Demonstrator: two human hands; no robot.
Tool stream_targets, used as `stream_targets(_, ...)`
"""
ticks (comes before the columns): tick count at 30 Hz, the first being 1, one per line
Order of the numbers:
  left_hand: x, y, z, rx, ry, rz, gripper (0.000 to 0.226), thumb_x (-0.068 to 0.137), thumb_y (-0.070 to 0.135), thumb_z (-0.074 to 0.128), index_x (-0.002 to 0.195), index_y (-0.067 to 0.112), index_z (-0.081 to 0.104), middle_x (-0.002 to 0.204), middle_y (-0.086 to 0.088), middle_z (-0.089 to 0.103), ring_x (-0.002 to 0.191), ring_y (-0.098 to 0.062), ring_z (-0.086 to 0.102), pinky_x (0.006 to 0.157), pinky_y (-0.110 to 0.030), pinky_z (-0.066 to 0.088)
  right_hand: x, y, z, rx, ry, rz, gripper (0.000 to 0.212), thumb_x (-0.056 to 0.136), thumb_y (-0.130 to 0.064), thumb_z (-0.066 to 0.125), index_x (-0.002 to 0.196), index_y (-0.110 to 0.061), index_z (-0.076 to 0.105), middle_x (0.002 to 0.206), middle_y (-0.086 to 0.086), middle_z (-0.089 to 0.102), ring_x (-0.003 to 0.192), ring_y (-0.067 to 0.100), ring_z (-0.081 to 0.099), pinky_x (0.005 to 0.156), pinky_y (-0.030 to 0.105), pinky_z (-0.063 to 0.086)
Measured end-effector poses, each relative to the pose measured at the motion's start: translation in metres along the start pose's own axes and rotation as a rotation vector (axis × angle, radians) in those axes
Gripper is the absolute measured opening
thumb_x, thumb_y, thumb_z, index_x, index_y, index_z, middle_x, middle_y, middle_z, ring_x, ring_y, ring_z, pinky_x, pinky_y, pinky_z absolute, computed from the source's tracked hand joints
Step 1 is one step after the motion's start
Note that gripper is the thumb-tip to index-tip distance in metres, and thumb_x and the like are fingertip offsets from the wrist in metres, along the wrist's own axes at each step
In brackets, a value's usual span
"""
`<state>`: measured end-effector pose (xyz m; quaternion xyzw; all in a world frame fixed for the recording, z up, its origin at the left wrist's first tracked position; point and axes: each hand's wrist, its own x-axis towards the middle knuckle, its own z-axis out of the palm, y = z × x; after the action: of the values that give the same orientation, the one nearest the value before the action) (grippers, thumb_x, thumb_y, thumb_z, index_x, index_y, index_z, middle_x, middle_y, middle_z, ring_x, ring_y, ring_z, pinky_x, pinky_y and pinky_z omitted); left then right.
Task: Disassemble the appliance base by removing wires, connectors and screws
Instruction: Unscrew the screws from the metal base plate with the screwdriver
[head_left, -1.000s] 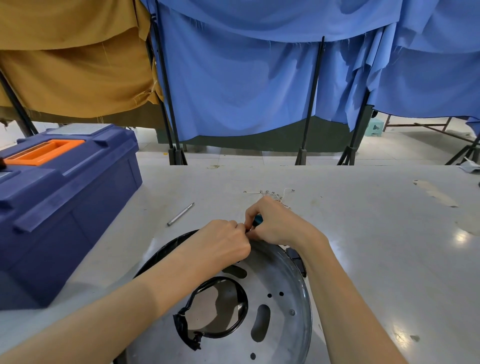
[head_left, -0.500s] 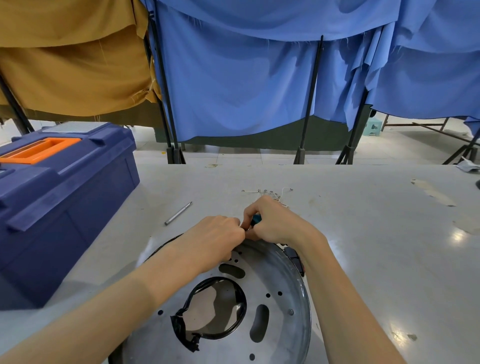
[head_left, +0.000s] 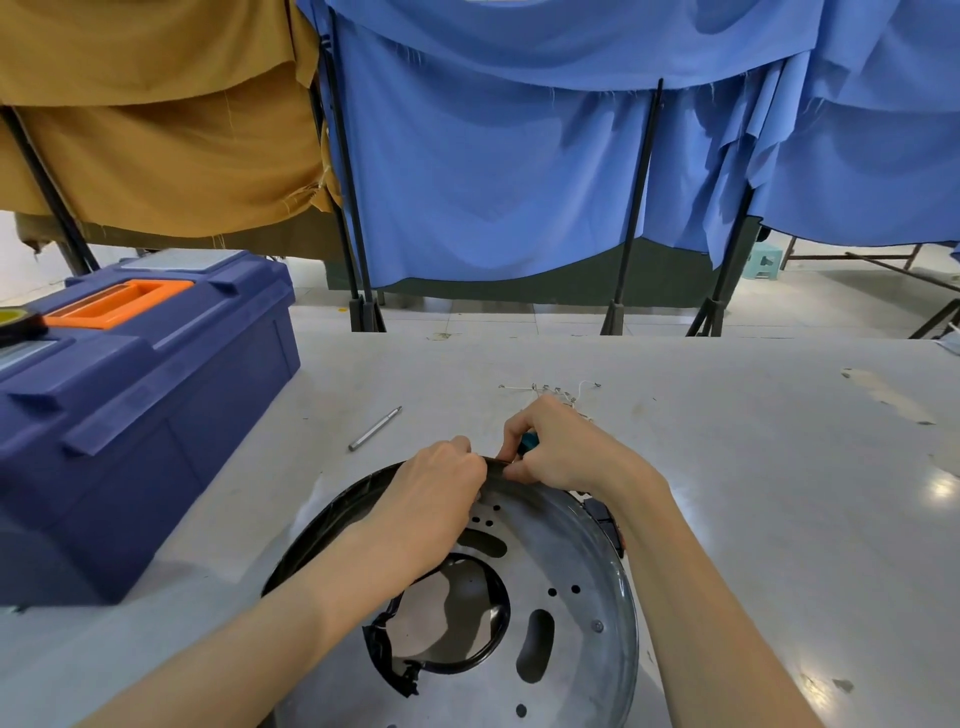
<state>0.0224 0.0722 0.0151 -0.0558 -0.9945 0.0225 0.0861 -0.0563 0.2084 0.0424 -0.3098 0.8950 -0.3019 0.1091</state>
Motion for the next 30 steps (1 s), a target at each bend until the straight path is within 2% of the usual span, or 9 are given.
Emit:
stream_targets(5,-0.001,0.004,-0.006,-0.037,0.006,-0.029,0.016,0.096,0.012,0.046,0.101,0.01,0.061,0.104,-0.007,0.054,0.092,-0.024,0.054,0.067,-0.027,0.031,-0.001,0.0,-0.001,0.001,-0.012,0.004,0.01,0.079,-0.004,0.069,0.073,-0.012,0.069,0.08,0.01,0.063,0.063,0.011,0.049,0.057,0.021,0.042)
stream_targets(7,-0.002,0.006,-0.009,-0.083,0.006,-0.038,0.005,0.094,0.011,0.048,0.094,0.011,0.053,0.098,-0.005,0.052,0.084,-0.023,0.049,0.065,-0.026,0.027,-0.002,-0.001,-0.002,-0.002,-0.021,0.009,0.008,0.079,-0.004,0.069,0.075,-0.011,0.07,0.073,0.003,0.059,0.06,0.009,0.048,0.055,0.02,0.04)
stream_targets(10,-0.005,0.01,-0.009,-0.115,0.035,-0.03,0.021,0.089,0.01,0.053,0.089,0.016,0.033,0.091,-0.003,0.046,0.076,-0.019,0.037,0.064,-0.027,0.025,-0.003,-0.002,-0.002,-0.03,-0.008,0.007,0.006,0.08,-0.005,0.068,0.078,-0.011,0.071,0.067,-0.005,0.055,0.058,0.005,0.047,0.051,0.016,0.035)
stream_targets(13,-0.007,0.011,-0.006,-0.165,0.069,-0.033,0.028,0.088,0.01,0.055,0.088,0.016,0.028,0.084,-0.001,0.04,0.073,-0.019,0.036,0.062,-0.027,0.026,-0.002,-0.001,-0.001,-0.032,-0.009,0.008,0.006,0.08,-0.007,0.069,0.081,-0.012,0.072,0.069,-0.006,0.056,0.061,0.005,0.049,0.052,0.017,0.036)
stream_targets(16,-0.006,0.004,-0.007,-0.266,0.069,-0.027,0.025,0.083,0.009,0.056,0.083,0.016,0.032,0.079,-0.001,0.045,0.071,-0.022,0.042,0.06,-0.03,0.029,-0.001,0.001,-0.001,-0.032,-0.018,0.01,0.006,0.081,-0.01,0.07,0.08,-0.015,0.07,0.07,-0.005,0.055,0.062,0.006,0.049,0.053,0.018,0.037)
stream_targets(21,-0.006,-0.013,-0.006,-0.422,0.06,-0.091,0.021,0.085,0.012,0.064,0.081,0.02,0.045,0.077,0.003,0.059,0.076,-0.021,0.055,0.067,-0.035,0.046,-0.006,0.004,-0.01,0.012,-0.042,0.001,0.008,0.088,-0.014,0.067,0.084,-0.017,0.072,0.068,0.0,0.057,0.051,0.011,0.05,0.051,0.023,0.042)
stream_targets(24,-0.007,-0.02,-0.002,-0.523,0.051,-0.14,0.024,0.081,0.003,0.065,0.079,0.021,0.049,0.08,0.003,0.065,0.076,-0.016,0.06,0.069,-0.035,0.051,-0.01,0.001,-0.019,0.058,0.142,-0.036,0.021,0.094,-0.011,0.058,0.109,-0.022,0.069,0.085,-0.001,0.065,0.06,0.005,0.064,0.057,0.015,0.049)
stream_targets(27,-0.007,-0.023,0.001,-0.535,0.051,-0.151,0.036,0.078,0.001,0.069,0.072,0.028,0.045,0.077,0.003,0.064,0.072,-0.012,0.06,0.068,-0.032,0.052,-0.011,-0.007,-0.024,0.313,0.44,-0.121,0.047,0.096,-0.012,0.057,0.14,-0.024,0.045,0.098,0.005,0.063,0.069,0.005,0.067,0.064,0.011,0.049)
stream_targets(30,-0.007,-0.022,0.004,-0.537,0.061,-0.162,0.044,0.073,0.001,0.074,0.067,0.03,0.041,0.077,0.003,0.064,0.071,-0.013,0.061,0.07,-0.035,0.054,-0.015,-0.019,-0.027,0.585,0.65,-0.295,0.034,0.095,-0.008,0.059,0.128,-0.013,0.054,0.091,0.008,0.065,0.069,0.008,0.066,0.069,0.02,0.053)
